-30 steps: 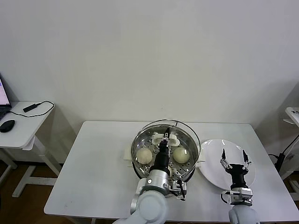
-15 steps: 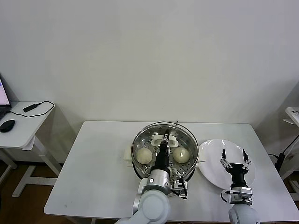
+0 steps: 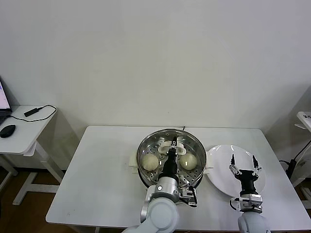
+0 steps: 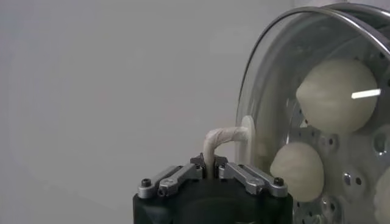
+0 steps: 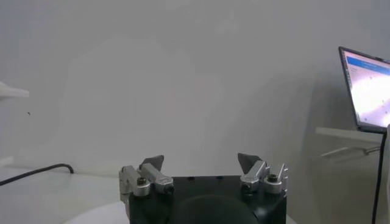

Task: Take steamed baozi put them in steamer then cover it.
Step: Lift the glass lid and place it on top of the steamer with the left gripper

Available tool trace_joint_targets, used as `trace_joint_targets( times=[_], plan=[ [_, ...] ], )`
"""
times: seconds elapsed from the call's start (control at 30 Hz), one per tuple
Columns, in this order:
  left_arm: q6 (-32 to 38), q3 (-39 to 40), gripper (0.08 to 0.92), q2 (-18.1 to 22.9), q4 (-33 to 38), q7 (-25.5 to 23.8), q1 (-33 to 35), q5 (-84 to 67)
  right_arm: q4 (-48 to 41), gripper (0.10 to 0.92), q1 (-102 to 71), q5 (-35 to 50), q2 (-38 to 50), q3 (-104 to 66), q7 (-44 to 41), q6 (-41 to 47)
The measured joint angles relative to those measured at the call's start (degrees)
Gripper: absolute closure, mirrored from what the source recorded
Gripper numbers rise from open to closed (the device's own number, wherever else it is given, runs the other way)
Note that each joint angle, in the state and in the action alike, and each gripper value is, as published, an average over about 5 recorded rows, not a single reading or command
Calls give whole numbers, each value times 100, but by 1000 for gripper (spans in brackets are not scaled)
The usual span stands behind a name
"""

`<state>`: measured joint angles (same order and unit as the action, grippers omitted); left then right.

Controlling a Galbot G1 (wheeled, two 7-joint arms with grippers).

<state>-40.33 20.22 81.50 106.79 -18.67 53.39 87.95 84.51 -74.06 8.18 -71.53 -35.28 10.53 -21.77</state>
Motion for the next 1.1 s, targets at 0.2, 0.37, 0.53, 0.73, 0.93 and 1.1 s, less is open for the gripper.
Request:
trace_joint_targets(
  times=[0.2, 0.37, 0.53, 0.73, 0.93, 1.1],
  plan=[
    [30, -23, 811, 10, -49, -31, 10, 56, 0, 203, 5, 0, 0, 0, 0, 0],
    [60, -37, 811, 20, -78, -42, 15, 89, 0, 203, 18, -1, -2, 0, 0, 1],
    [89, -41, 811, 33, -131, -39, 15, 108, 0, 203, 22, -2, -7, -2, 1, 1],
    [117, -55, 811, 33, -163, -23, 24, 128, -2, 203, 27, 2, 2, -6, 2, 1],
    [156, -86, 811, 36, -176, -1, 69, 176, -8, 203, 51, 3, -6, 6, 5, 2],
    [194, -107, 811, 15, -175, -1, 98, 206, -9, 203, 65, 3, -20, 18, 8, 3]
  ],
)
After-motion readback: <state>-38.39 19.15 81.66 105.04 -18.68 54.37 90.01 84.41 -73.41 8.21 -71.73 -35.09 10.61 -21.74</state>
